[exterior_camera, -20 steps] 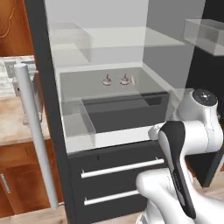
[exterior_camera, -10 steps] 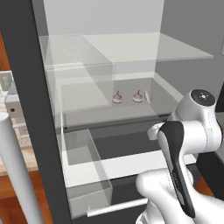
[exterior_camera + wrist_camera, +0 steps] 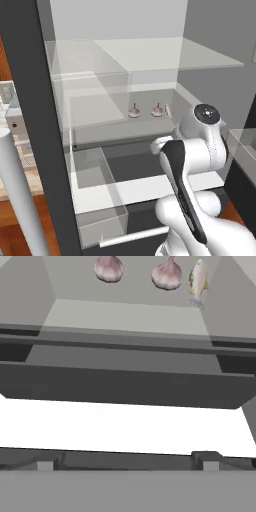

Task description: Place one garlic and one fish in each tupperware on the nearby counter, to pack two identical lunches.

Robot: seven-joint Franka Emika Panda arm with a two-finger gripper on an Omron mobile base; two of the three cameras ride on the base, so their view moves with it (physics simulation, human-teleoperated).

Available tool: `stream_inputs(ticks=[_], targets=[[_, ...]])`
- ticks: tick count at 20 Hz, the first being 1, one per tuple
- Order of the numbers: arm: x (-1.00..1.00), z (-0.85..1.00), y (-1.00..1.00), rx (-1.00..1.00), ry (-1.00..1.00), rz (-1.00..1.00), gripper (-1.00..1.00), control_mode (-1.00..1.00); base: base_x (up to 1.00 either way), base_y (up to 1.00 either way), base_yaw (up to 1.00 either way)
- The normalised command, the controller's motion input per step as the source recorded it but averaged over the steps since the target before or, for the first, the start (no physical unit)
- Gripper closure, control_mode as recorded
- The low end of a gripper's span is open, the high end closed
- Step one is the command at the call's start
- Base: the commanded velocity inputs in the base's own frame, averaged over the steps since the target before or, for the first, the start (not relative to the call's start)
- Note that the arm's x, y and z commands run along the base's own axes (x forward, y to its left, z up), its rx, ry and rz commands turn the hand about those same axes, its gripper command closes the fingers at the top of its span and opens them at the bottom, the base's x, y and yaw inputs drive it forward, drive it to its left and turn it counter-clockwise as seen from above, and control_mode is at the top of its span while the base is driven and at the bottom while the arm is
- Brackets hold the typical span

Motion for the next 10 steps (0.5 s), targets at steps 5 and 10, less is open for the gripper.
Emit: stream_inputs(ticks=[5,10], targets=[[0.60,0.05,0.05,0.00,-0.06,0.00,-1.00,-1.00,0.00,0.00,0.00],[0.54,0.12,0.00,0.01,-0.02,-0.02,-1.00,-1.00,0.00,0.00,0.00]])
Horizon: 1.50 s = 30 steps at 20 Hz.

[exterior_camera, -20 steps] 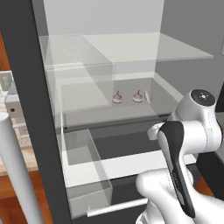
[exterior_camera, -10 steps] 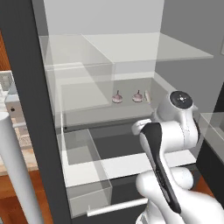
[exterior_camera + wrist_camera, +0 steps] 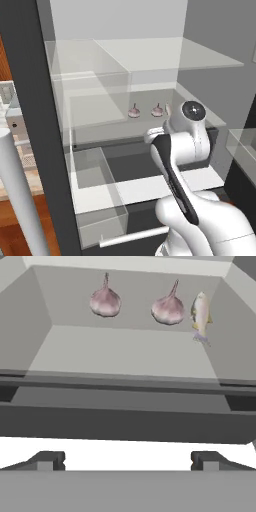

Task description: Place one garlic and one fish in each tupperware on the nearby counter, to pack two identical lunches.

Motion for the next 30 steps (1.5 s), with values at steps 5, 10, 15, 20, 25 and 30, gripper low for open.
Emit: stream_inputs(ticks=[5,10,15,20,25,30], targets=[[0.35,0.16,-0.08,0.00,0.00,-0.13,-1.00,-1.00,0.00,0.00,0.00],[0.65,0.00,0.00,0.04,0.00,-0.09,-1.00,-1.00,0.00,0.00,0.00],[0.60,0.00,0.11,0.05,0.00,-0.01,-1.00,-1.00,0.00,0.00,0.00],[0.46,-0.02,0.27,0.00,0.00,0.00,-1.00,-1.00,0.00,0.00,0.00],[0.27,-0.17,0.13,0.00,-0.07,0.00,-1.00,-1.00,0.00,0.00,0.00],[0.30,-0.03,0.04,0.00,-0.04,0.00,-1.00,-1.00,0.00,0.00,0.00]])
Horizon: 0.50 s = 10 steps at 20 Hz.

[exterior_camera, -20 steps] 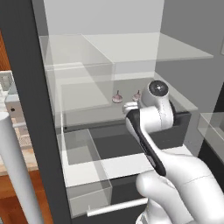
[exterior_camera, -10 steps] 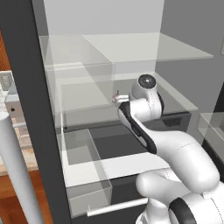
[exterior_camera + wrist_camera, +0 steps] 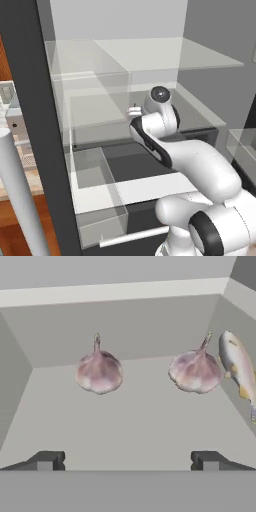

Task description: Place one garlic and one fish in each tupperware on the nearby counter, to pack two identical lunches.

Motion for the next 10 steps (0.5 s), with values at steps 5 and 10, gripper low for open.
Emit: stream_inputs(ticks=[5,10], targets=[[0.39,-0.07,0.08,0.00,0.00,0.00,-1.00,-1.00,0.00,0.00,0.00],[0.55,-0.13,0.17,0.00,0.01,0.00,-1.00,-1.00,0.00,0.00,0.00]])
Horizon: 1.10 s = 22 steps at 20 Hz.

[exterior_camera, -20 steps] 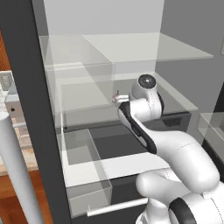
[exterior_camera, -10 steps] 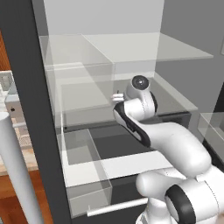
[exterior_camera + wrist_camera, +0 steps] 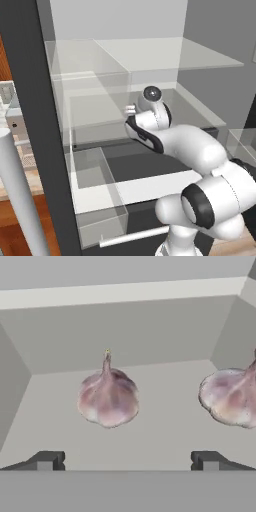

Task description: Place one garlic and one fish in each tupperware on the nearby counter, to pack two identical lunches.

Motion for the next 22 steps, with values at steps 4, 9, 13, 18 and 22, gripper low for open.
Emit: stream_inputs(ticks=[4,9,13,18,22], targets=[[0.60,-0.09,0.15,0.00,0.02,0.00,-1.00,-1.00,0.00,0.00,0.00],[0.49,-0.18,0.08,0.00,0.02,0.00,-1.00,-1.00,0.00,0.00,0.00],[0.15,-0.21,0.01,0.00,0.02,-0.01,-1.00,-1.00,0.00,0.00,0.00],[0.15,-0.25,0.00,0.00,0.01,-0.02,-1.00,-1.00,0.00,0.00,0.00],[0.27,-0.37,0.00,0.00,0.06,-0.02,-1.00,-1.00,0.00,0.00,0.00]])
